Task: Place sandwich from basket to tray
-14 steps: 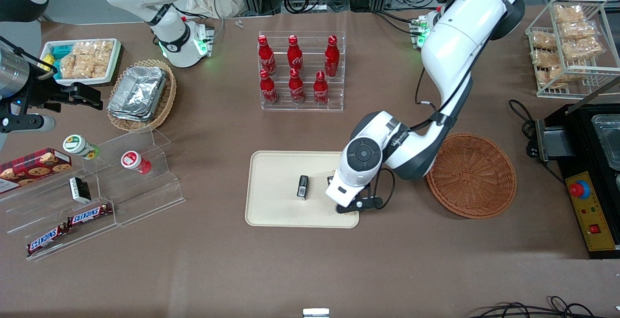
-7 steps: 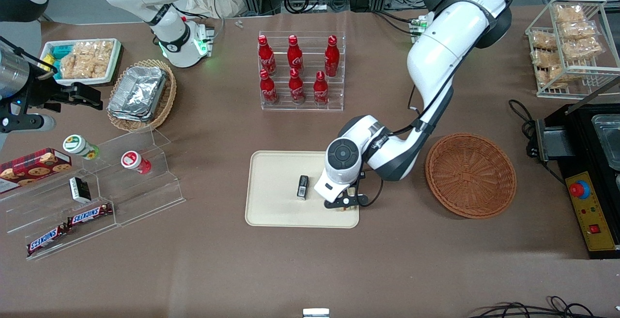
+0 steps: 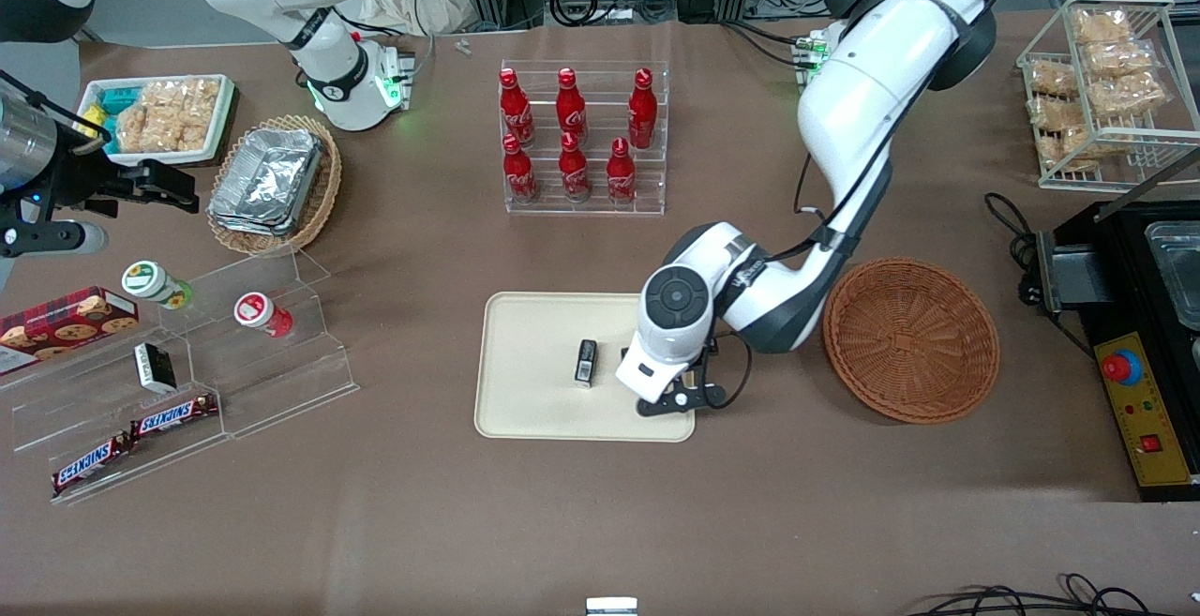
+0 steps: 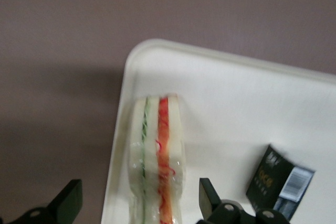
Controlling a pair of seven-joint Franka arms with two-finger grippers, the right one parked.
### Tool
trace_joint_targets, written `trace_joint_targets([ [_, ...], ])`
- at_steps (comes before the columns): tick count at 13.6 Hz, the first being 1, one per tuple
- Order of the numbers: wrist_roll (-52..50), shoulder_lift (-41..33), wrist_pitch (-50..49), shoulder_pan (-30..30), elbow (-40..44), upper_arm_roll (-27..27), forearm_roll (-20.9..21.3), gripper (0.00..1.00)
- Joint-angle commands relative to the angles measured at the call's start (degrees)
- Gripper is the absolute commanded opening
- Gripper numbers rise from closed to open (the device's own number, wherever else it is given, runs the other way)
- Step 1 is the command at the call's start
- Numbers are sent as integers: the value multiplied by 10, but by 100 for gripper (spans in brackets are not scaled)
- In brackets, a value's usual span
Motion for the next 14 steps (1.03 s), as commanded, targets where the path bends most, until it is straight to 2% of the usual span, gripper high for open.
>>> trace_joint_targets([
  [1, -28, -67, -37, 28, -16, -1, 0, 100],
  [3, -44, -112, -108, 31, -48, 0, 9, 99],
  [5, -39, -173, -108, 78, -93, -6, -4, 99],
  [8, 1, -308, -112, 141, -204, -24, -73, 99],
  [10, 71, -388, -114, 190, -269, -24, -129, 99],
  [12, 128, -429, -126, 236, -289, -23, -165, 99],
  [14, 179, -445, -162, 273, -289, -23, -176, 99],
])
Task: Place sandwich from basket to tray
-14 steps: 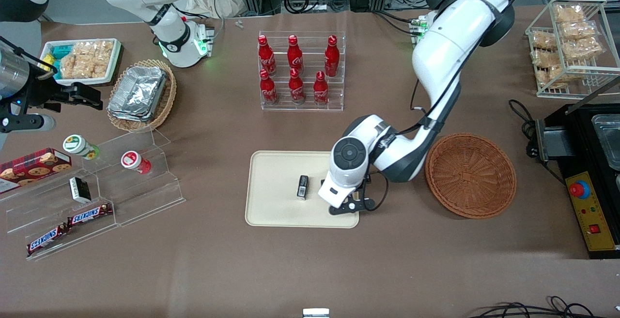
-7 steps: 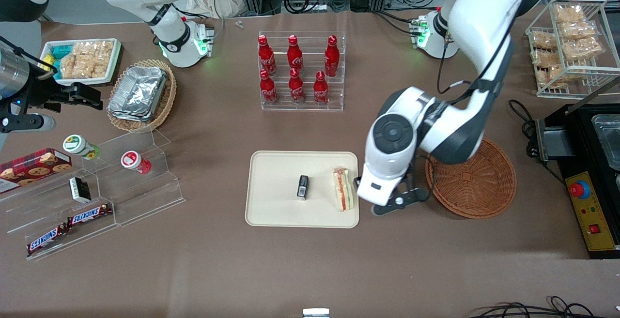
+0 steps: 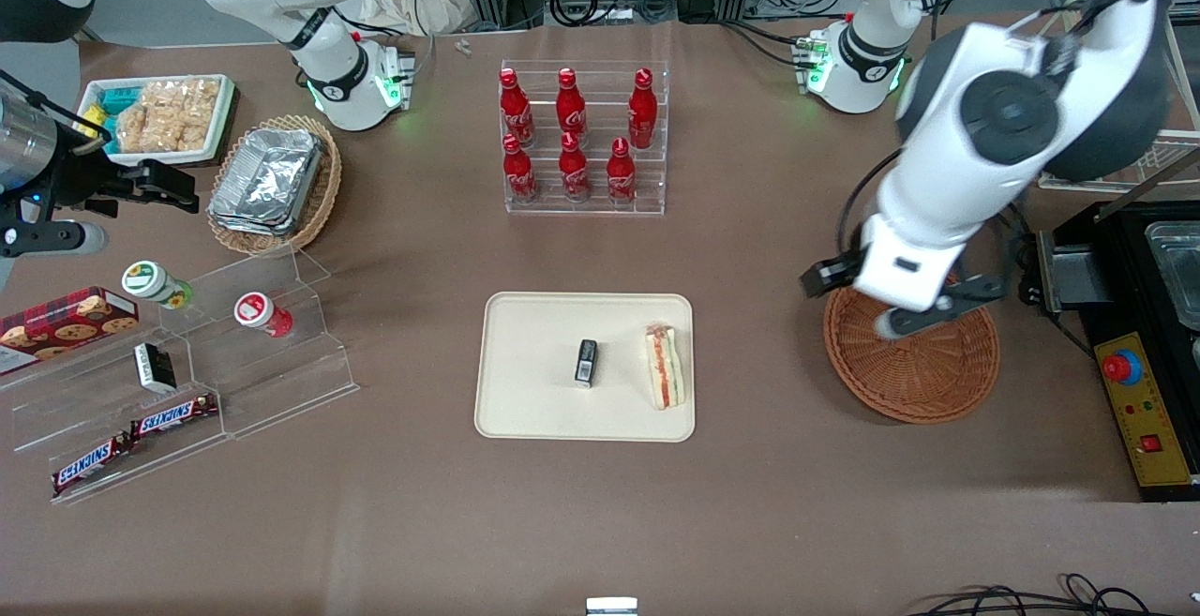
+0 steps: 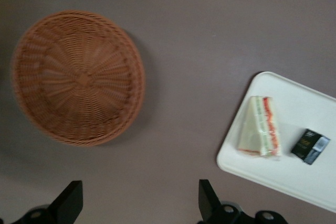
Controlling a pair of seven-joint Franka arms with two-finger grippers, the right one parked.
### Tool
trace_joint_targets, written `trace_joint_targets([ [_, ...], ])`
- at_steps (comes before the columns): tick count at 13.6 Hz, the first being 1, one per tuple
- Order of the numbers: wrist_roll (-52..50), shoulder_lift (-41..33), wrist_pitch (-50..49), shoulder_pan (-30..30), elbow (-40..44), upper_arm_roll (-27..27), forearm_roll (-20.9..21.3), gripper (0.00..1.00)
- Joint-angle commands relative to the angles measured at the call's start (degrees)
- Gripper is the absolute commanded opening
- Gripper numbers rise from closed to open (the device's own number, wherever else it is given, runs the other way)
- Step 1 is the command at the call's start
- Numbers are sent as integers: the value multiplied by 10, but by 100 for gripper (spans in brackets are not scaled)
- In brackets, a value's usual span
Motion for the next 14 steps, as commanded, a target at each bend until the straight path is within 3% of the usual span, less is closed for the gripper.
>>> trace_joint_targets([
  [1, 82, -42, -33, 58, -32, -5, -21, 99],
  [7, 212, -57, -78, 139, -23, -3, -26, 100],
  [14, 251, -23, -111, 161, 42, 0, -19, 100],
])
